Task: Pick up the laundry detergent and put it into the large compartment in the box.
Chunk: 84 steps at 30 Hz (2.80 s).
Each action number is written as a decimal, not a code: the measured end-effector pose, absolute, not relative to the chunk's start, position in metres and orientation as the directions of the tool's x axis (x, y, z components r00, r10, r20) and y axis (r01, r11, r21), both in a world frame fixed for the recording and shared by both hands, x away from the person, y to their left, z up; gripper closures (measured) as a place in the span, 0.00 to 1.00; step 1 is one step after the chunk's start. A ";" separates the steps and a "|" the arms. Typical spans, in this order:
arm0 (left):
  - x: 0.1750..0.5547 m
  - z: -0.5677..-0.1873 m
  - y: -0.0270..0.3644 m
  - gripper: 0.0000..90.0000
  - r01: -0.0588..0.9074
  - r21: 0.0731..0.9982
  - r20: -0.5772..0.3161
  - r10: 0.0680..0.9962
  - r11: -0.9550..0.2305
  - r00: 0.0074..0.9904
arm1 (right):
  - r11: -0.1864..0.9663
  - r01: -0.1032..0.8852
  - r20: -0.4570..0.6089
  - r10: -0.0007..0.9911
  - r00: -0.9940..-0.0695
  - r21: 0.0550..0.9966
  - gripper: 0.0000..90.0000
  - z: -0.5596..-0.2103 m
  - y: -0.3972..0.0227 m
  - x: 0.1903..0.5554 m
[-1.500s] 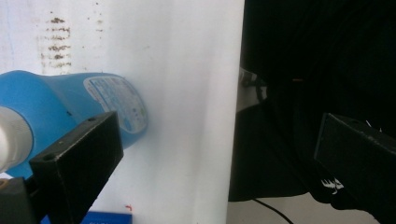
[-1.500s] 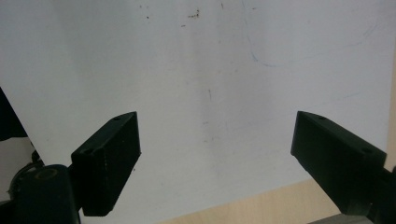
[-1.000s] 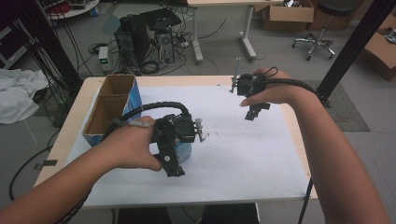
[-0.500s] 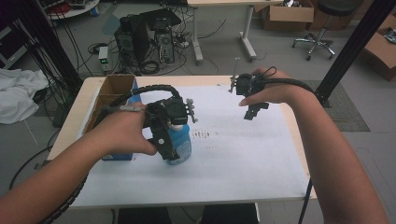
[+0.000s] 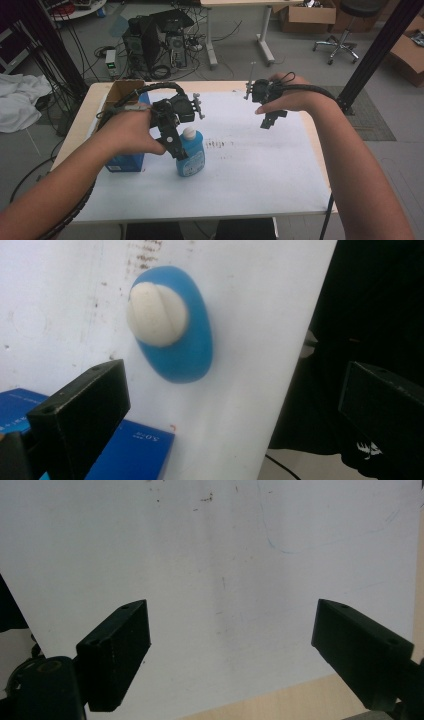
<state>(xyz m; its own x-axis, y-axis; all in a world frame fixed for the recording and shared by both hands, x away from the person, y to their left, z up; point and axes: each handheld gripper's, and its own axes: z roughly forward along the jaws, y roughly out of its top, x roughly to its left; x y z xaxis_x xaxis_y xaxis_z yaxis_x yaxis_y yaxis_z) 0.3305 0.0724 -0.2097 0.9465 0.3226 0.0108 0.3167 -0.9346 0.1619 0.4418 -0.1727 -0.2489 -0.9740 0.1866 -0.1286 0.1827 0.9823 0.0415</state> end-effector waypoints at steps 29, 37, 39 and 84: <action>0.367 -0.247 0.059 0.01 0.366 0.063 -0.025 0.365 -0.928 0.931 | 0.983 0.174 -0.113 0.179 -0.977 0.051 0.17 -0.261 -0.167 0.445; 0.373 -0.257 0.056 0.00 0.375 0.059 -0.036 0.374 -0.925 0.927 | 0.983 0.175 -0.114 0.180 -0.977 0.055 0.18 -0.262 -0.168 0.445; 0.374 -0.259 0.054 0.00 0.373 0.054 -0.037 0.371 -0.926 0.928 | 0.983 0.174 -0.113 0.180 -0.977 0.056 0.17 -0.264 -0.168 0.445; 0.383 -0.295 0.039 0.21 0.404 0.032 -0.017 0.404 -0.914 0.915 | 0.982 0.178 -0.113 0.185 -0.976 0.065 0.18 -0.269 -0.170 0.444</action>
